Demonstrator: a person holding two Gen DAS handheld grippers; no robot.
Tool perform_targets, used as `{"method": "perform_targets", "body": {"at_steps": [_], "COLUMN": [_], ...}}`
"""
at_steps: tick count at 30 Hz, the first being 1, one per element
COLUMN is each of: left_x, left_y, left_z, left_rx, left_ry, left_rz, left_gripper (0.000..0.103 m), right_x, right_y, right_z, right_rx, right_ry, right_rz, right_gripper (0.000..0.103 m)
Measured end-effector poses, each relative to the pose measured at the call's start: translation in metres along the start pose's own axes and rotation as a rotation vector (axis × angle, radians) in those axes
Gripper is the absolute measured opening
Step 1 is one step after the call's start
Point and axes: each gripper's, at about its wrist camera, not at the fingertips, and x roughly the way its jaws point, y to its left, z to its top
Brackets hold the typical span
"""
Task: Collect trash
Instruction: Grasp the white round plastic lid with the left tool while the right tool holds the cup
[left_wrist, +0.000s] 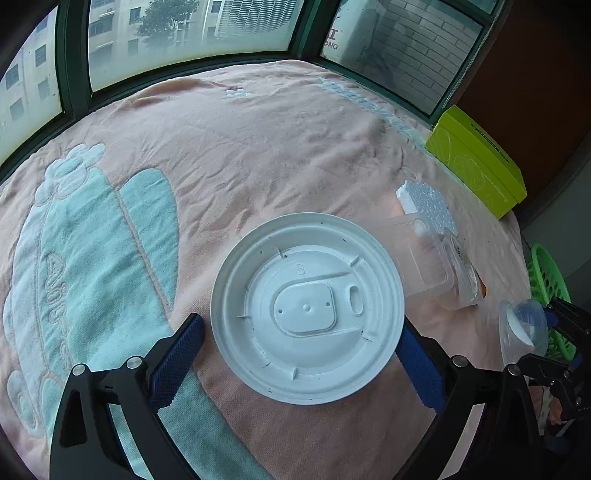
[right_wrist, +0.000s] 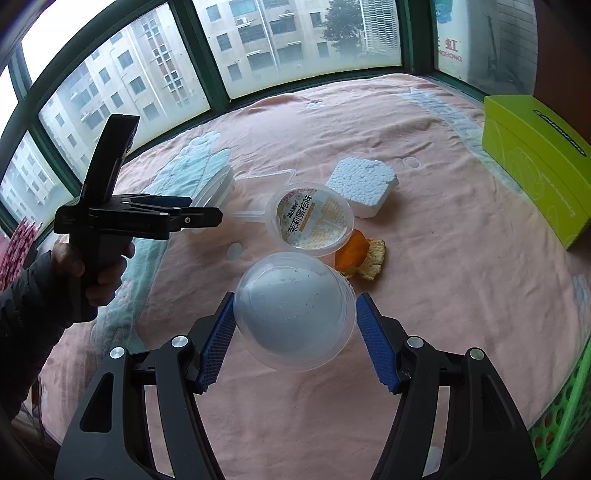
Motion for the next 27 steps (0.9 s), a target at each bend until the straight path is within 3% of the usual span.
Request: {"method": "perform_targets", "body": {"at_steps": [7, 14, 23, 27], "left_x": [-0.004, -0.037, -0.093, -0.120], "left_y": [-0.004, -0.015, -0.063, -0.088], "left_z": [-0.004, -0.010, -0.035, -0.046], "left_rx": [-0.008, -0.072, -0.088, -0.113], "left_ry": [-0.035, -0.096, -0.183, -0.239], "left_rz": [0.037, 0.130, 0.261, 0.280], "left_gripper": [0.089, 0.089, 0.089, 0.089], "right_x": [-0.005, -0.021, -0.056, -0.075], "right_y": [0.000, 0.000, -0.001, -0.002], "right_z": [0.000, -0.002, -0.010, -0.017], "right_rx": [0.005, 0.006, -0.002, -0.003], "right_ry": [-0.012, -0.035, -0.077, -0.100], "right_rz": [-0.002, 0.005, 0.010, 0.013], "right_gripper": [0.065, 0.065, 0.065, 0.065]}}
